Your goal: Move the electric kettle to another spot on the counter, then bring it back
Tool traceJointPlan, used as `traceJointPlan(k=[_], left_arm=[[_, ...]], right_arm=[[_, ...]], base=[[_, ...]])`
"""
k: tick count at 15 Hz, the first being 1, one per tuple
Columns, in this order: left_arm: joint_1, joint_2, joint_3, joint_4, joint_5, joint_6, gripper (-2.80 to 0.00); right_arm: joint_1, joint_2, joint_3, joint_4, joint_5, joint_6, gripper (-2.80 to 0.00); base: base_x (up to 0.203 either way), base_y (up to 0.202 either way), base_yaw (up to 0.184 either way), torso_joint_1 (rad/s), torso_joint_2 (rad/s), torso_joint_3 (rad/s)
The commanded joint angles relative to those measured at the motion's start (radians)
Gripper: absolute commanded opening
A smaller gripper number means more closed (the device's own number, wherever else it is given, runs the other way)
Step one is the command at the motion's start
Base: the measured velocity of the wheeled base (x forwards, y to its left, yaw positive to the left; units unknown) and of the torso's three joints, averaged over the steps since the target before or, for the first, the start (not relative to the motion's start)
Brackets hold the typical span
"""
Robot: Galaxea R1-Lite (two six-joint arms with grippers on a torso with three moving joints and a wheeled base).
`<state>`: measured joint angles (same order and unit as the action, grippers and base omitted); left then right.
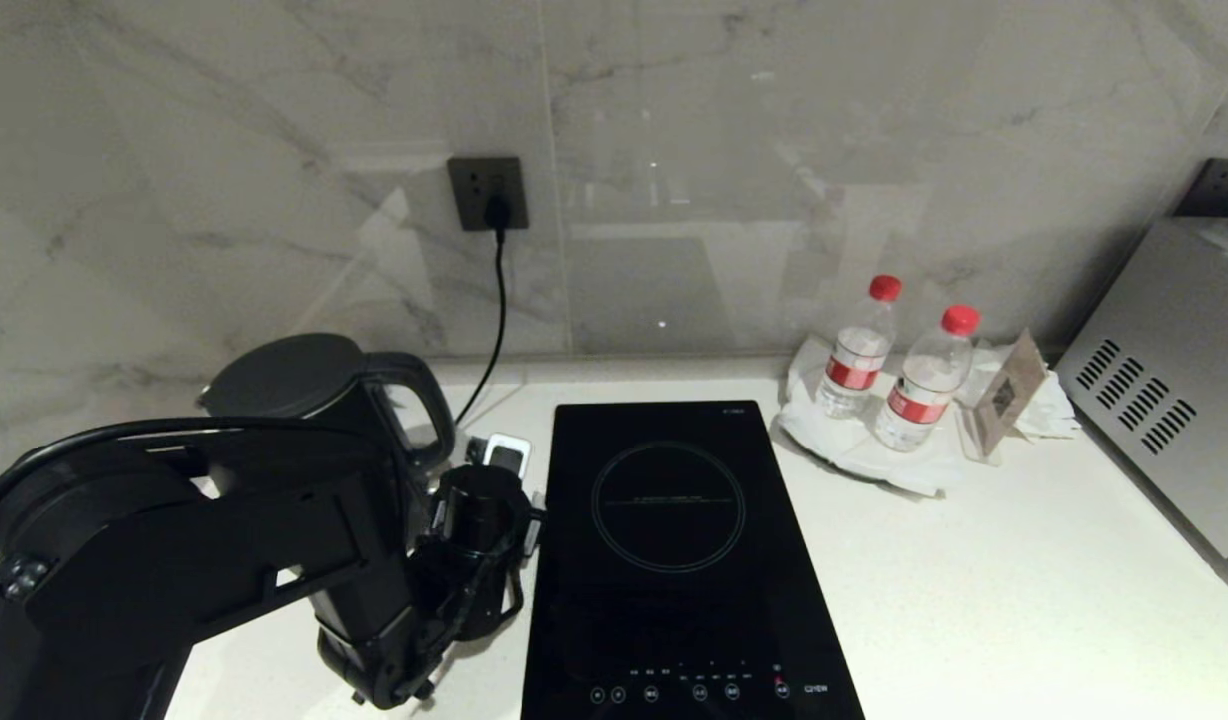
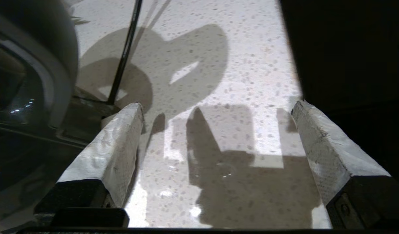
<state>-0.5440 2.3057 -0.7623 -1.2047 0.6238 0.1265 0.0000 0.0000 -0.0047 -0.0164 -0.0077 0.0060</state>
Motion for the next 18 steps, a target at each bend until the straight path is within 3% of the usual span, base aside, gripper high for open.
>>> traceJointPlan(k=[1,18], left_arm=[[0.014,0.000,-0.003,-0.007,0.004,0.002,0.00],[0.045,0.067,-0.039,-0.006,0.001,0.005,0.00]], right_arm=[[0.000,0.000,0.000,0.000,0.000,0.000,-2.80],[0.000,0.000,0.000,0.000,0.000,0.000,-2.80]], base=[[0.000,0.000,0.000,0.000,0.00,0.000],[0.000,0.000,0.000,0.000,0.00,0.000]])
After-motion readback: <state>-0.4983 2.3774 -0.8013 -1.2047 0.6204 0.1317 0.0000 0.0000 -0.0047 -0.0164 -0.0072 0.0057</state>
